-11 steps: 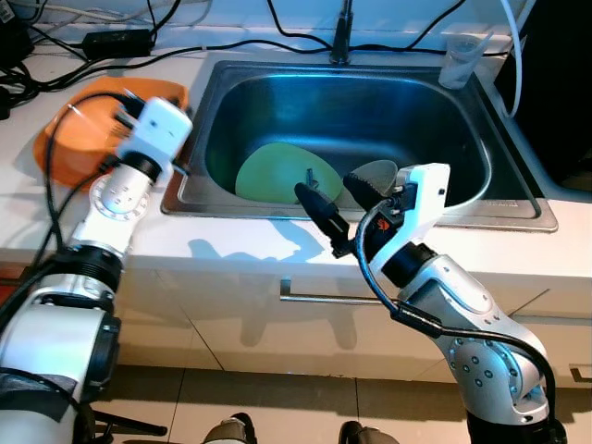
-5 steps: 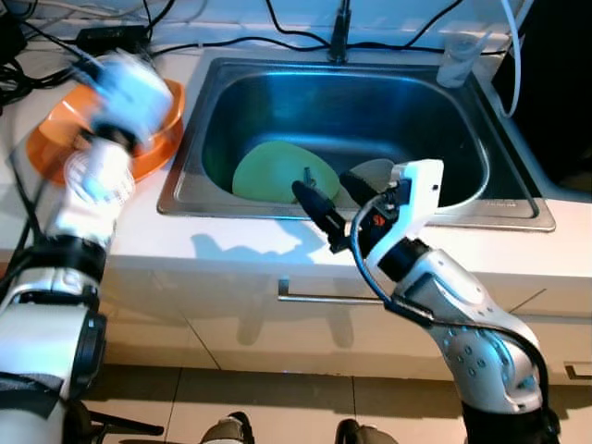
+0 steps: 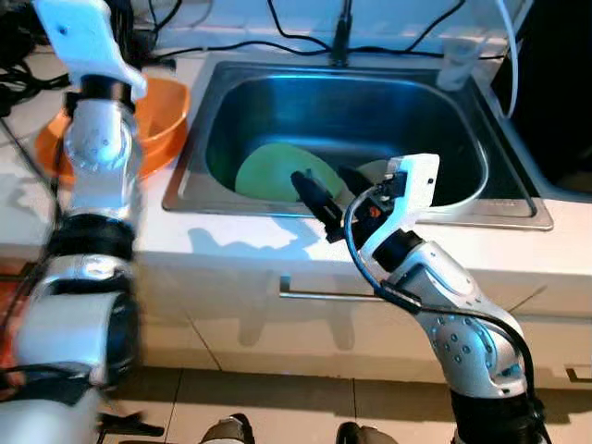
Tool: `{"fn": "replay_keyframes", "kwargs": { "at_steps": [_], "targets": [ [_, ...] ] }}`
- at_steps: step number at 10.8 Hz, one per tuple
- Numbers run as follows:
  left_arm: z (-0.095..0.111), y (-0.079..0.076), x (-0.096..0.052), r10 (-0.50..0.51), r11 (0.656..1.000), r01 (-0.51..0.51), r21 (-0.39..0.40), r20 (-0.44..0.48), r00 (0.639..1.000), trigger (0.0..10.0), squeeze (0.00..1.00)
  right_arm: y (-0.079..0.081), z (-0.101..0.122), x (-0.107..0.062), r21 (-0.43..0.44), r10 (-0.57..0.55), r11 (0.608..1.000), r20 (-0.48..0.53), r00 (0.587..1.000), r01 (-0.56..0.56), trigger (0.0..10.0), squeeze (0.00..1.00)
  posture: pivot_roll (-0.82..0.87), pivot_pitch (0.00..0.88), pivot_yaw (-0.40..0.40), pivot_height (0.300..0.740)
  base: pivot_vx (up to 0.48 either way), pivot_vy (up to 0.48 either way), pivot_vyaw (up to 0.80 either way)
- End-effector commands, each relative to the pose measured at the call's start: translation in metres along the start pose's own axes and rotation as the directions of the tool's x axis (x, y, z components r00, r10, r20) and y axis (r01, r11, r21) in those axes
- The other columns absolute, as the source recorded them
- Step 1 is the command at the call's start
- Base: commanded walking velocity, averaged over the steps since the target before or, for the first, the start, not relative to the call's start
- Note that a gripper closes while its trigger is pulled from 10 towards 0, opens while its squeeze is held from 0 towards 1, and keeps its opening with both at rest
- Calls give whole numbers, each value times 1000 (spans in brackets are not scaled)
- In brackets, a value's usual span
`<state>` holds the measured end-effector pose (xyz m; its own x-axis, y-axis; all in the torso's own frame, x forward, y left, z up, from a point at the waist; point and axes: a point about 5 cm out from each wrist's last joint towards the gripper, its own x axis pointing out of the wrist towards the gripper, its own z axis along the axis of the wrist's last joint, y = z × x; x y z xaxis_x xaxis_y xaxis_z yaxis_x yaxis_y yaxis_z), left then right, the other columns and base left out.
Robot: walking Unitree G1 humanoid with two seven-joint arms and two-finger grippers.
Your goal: Kitchen organization
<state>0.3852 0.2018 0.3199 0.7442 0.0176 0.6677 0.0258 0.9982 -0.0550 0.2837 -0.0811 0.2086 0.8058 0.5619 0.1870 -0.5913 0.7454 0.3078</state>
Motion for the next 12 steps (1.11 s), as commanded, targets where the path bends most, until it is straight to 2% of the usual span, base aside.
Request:
{"fn": "replay_keyframes", "kwargs": {
  "at_steps": [1,2,3,4,5,6,7,8,9,11,12],
  "targets": [
    [6,-5,6,-22,994,22,-109,4,1000,0,0,0,5,3,-5,0,1000,30,1000,0,10000,0,-49,86,30,740,0,0,0],
    [-4,-20,0,-48,949,32,-313,-42,998,0,0,-1,6,6,4,-14,1000,49,999,14,10000,0,-42,86,33,740,0,0,0],
    [-15,-33,-7,-61,820,-11,-572,-107,992,0,0,-5,6,8,67,-56,996,81,995,51,10000,0,-28,88,37,740,0,0,0],
    [-20,-36,-11,-65,743,-48,-668,-143,988,0,0,-7,5,10,117,-82,991,96,992,70,10000,0,-17,91,39,740,0,0,0],
    [-30,-43,-20,-89,629,-101,-771,-200,976,0,0,-13,3,16,203,-134,973,118,984,108,10000,0,-3,93,45,740,0,0,0],
    [-35,-51,-29,-117,535,-140,-833,-237,964,0,0,-21,1,22,272,-191,951,135,972,149,10000,0,6,96,50,740,0,0,0],
    [-33,-55,-34,-164,455,-166,-875,-266,950,0,0,-30,0,27,313,-259,928,147,955,204,10000,0,22,102,61,740,0,0,0],
    [-35,-68,-44,-198,402,-194,-895,-292,936,0,0,-37,-2,30,343,-299,909,145,943,236,10000,0,29,106,68,740,0,0,0],
    [-37,-82,-53,-247,366,-204,-908,-306,920,0,0,-43,-6,33,361,-333,894,141,932,265,10000,0,38,111,76,740,0,0,0],
    [-36,-101,-62,-341,336,-184,-924,-301,890,0,0,-48,-13,38,441,-371,852,132,919,281,10000,0,40,117,89,740,0,0,0],
    [-33,-111,-66,-375,313,-186,-931,-301,877,0,0,-50,-19,43,523,-395,806,125,910,278,10000,0,42,122,96,740,0,0,0]
  ]
}}
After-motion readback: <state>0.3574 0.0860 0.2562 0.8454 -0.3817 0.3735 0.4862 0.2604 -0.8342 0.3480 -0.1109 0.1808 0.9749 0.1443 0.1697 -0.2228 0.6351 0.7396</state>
